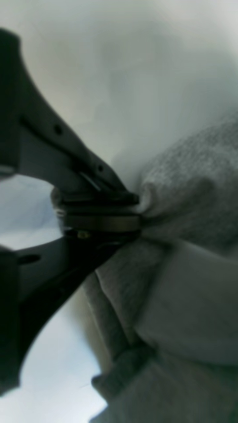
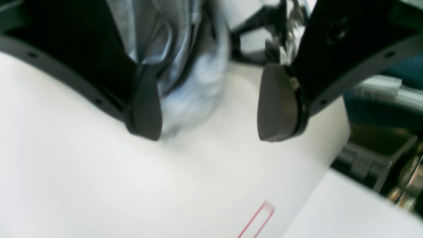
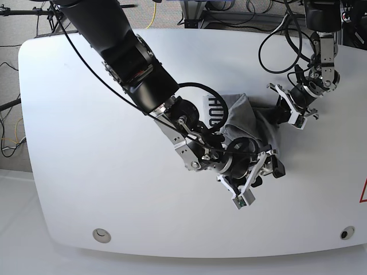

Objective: Fold the T-shirt properly

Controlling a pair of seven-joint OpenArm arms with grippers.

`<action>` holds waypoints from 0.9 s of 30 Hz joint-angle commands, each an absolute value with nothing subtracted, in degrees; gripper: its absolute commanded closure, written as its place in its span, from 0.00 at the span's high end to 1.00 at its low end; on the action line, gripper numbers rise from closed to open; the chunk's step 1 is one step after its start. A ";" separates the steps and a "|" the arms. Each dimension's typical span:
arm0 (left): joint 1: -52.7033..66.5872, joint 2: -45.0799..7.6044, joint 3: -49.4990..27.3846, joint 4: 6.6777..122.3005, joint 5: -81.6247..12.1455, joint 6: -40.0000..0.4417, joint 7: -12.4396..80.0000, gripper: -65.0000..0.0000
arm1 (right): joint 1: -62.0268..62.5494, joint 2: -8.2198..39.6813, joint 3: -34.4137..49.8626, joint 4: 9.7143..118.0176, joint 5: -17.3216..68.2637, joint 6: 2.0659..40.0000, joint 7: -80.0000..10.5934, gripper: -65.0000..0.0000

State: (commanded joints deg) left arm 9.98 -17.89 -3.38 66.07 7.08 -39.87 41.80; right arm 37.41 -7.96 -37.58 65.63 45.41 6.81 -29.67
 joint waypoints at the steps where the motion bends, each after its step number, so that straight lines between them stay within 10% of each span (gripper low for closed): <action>1: 9.98 -17.89 -3.38 66.07 7.08 -39.87 41.80 0.00 | 37.41 -7.60 -37.58 66.51 45.41 6.29 -30.20 0.65; 17: 9.80 -17.89 -3.38 66.07 7.08 -39.87 41.80 0.00 | 29.14 10.07 -37.58 81.45 45.41 -3.65 -35.82 0.60; 27: 9.71 -17.89 -3.38 66.07 7.08 -39.87 41.71 0.00 | 21.41 12.88 -37.58 91.65 45.41 -3.74 -41.54 0.07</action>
State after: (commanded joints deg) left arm 9.71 -17.89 -3.38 66.07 7.08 -39.87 41.71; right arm 21.41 12.88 -37.58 91.65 45.41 -3.74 -41.54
